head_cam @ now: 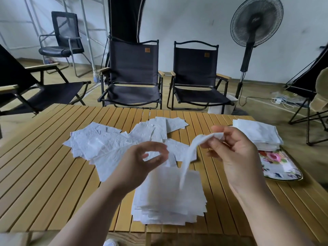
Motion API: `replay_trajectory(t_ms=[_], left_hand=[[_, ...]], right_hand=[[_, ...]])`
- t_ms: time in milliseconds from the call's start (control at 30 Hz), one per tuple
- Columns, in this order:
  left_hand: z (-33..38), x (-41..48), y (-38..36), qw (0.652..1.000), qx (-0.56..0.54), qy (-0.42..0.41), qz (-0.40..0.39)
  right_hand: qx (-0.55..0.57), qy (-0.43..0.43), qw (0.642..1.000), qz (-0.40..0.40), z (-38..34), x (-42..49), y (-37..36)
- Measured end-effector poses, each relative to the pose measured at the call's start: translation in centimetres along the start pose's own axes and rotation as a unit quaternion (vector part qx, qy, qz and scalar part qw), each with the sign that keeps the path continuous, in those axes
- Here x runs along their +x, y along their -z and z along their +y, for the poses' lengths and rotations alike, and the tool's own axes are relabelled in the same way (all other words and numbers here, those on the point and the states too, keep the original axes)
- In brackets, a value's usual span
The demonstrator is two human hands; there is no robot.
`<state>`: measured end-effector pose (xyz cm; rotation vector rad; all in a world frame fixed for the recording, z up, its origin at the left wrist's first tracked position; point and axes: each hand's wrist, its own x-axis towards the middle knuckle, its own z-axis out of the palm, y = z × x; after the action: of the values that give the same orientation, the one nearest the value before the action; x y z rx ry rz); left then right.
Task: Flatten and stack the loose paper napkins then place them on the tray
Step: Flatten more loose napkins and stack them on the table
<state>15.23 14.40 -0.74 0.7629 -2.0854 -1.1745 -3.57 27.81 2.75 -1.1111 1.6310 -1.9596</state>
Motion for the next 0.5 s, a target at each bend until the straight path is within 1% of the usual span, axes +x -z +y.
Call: replay_trajectory(t_ms=[67,133,233,300,367,433,500], left_hand=[[0.4,-0.4,0.1,0.999,-0.044,0.014,-0.006],[0.7,-1.0,0.3,0.997,-0.072,0.014,-0.031],[0.9,-1.8,-0.1,0.988,-0.090,-0.010,-0.125],[1.2,-2.2,-0.7,0.979,-0.089,-0.009,-0.185],[1.6,-2.6,-1.4,0.973,-0.086,-0.010,-0.214],[2.1,-2.8,-2.1,0.972,-0.084,0.004,-0.221],[2.2,-2.7,-2.8,0.982,-0.048,0.005,-0.183]], right_hand=[[0.072,-0.042,0.996,0.008,-0.4,-0.1,-0.2],[0.127,-0.063,0.990,0.013,-0.8,-0.2,-0.3],[0.163,-0.058,0.985,0.010,-1.1,-0.4,-0.7],[0.120,-0.036,0.992,0.013,-1.1,-0.7,-1.0],[0.028,0.001,0.999,0.021,-1.0,-1.0,-1.1],[-0.066,0.043,0.996,0.029,-0.8,-1.2,-1.1],[-0.117,0.071,0.990,0.042,-0.6,-1.2,-1.1]])
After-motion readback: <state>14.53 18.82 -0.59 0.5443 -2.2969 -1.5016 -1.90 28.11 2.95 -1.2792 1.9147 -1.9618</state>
